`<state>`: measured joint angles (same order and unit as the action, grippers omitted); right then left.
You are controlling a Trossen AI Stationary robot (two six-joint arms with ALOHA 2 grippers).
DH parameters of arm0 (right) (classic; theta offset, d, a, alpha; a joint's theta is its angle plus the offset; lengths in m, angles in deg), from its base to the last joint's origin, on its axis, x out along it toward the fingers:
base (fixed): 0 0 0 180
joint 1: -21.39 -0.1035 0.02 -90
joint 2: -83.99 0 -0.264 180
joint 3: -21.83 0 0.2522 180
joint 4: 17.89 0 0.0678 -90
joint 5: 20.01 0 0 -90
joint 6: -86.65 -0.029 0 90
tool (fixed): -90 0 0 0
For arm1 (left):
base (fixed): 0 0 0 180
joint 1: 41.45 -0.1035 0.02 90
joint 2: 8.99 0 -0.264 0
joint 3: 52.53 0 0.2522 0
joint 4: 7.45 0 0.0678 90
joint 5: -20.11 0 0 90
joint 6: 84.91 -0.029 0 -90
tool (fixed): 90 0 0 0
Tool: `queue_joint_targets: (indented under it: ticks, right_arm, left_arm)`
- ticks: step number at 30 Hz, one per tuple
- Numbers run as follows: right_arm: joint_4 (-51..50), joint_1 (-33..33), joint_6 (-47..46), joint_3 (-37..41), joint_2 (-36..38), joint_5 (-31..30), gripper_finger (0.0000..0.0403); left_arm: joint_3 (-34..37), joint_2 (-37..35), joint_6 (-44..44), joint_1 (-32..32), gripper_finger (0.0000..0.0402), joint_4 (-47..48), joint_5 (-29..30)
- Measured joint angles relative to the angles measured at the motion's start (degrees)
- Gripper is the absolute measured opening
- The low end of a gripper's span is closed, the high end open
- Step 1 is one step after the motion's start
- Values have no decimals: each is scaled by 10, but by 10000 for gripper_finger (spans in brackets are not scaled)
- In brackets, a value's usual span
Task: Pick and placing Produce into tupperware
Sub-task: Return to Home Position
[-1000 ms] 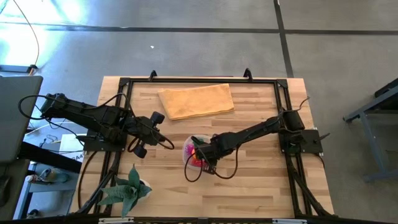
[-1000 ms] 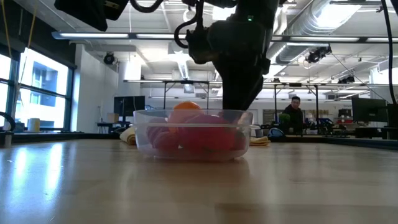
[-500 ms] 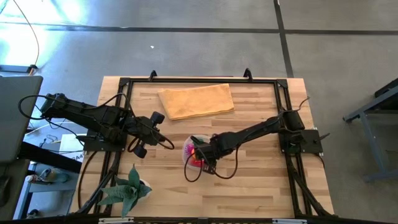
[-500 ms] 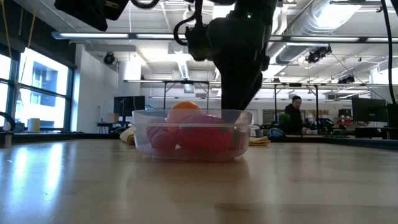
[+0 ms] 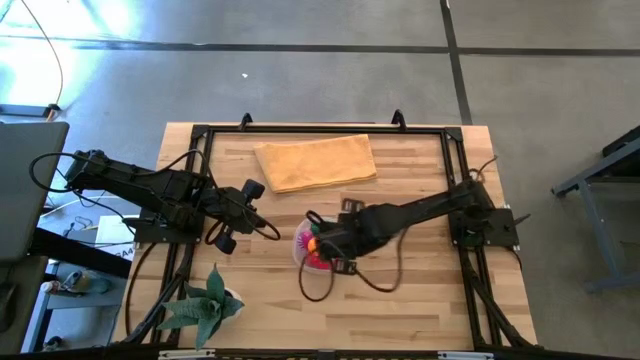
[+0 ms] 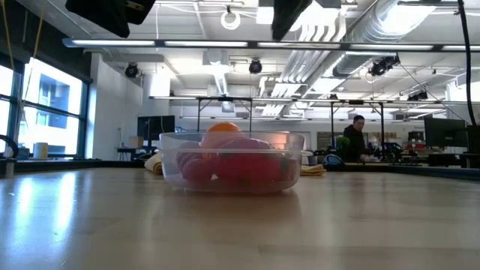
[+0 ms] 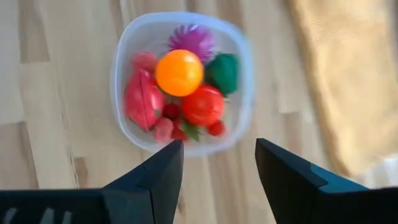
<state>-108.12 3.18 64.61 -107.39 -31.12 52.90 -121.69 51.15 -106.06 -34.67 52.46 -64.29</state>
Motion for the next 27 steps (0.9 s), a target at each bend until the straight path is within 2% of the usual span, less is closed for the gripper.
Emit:
queue_joint_targets:
  ticks: [5,14,19,27]
  right_arm:
    - [-66,-34,-56,-20,64,-76,193]
    - [-82,-131,-223,83,272,-208,189]
    - [-42,-188,-270,172,373,-245,151]
    - [14,-244,-275,328,504,-263,85]
  left_arm:
    - [0,0,0,0,3,0,0]
    - [0,0,0,0,3,0,0]
    - [0,0,0,0,3,0,0]
    - [0,0,0,0,3,-1,0]
